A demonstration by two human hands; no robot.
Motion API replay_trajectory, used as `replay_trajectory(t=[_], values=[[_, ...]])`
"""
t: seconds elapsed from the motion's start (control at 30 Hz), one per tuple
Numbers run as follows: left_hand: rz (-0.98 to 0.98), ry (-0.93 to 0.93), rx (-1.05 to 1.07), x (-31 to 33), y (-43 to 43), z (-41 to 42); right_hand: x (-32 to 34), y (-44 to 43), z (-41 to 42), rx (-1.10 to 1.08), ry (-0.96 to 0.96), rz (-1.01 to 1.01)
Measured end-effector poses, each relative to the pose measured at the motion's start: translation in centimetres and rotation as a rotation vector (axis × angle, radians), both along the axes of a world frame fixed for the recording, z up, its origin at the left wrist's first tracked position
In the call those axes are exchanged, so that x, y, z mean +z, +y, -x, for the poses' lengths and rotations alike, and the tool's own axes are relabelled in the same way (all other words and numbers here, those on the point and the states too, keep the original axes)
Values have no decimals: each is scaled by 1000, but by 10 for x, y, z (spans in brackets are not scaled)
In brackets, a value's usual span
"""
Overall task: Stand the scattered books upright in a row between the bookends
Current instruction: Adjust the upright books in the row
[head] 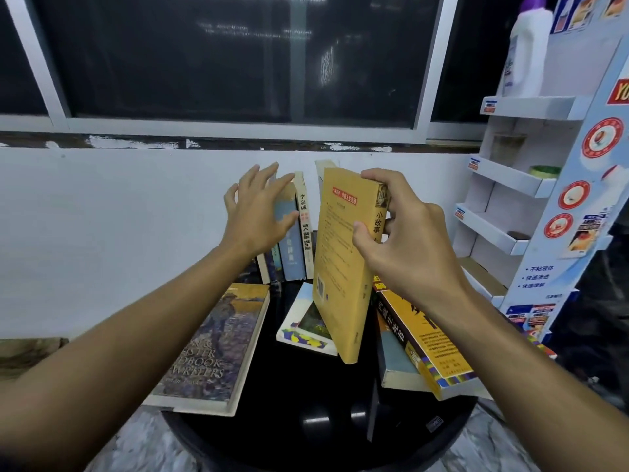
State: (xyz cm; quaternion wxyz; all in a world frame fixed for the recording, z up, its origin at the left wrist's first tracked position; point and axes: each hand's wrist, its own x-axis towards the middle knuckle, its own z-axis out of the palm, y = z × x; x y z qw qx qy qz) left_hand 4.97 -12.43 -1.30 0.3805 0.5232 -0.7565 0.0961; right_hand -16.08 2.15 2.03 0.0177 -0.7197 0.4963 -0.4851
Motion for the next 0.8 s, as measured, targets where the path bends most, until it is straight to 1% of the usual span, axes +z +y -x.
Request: replay_trajectory(t=[0.13,0.23,0.33,0.4,0.57,0.8], values=[[-122,-161,55,10,-25,8,5,-8,-3,1,28,-25],[-157,-206,71,9,-38,13,8,-15,-3,-5,58,-35],[-149,-228,93,5,-45,14,13,-22,-3,-4,84,-37],[-122,-207,97,3,-46,15,16,-25,-3,-17,108,-44],[-79,-82,95,1,-45,15,21,-36,-6,-54,134,-67],[-52,-51,127,-5,-53,11,35,-55,-16,-73,178,-55]])
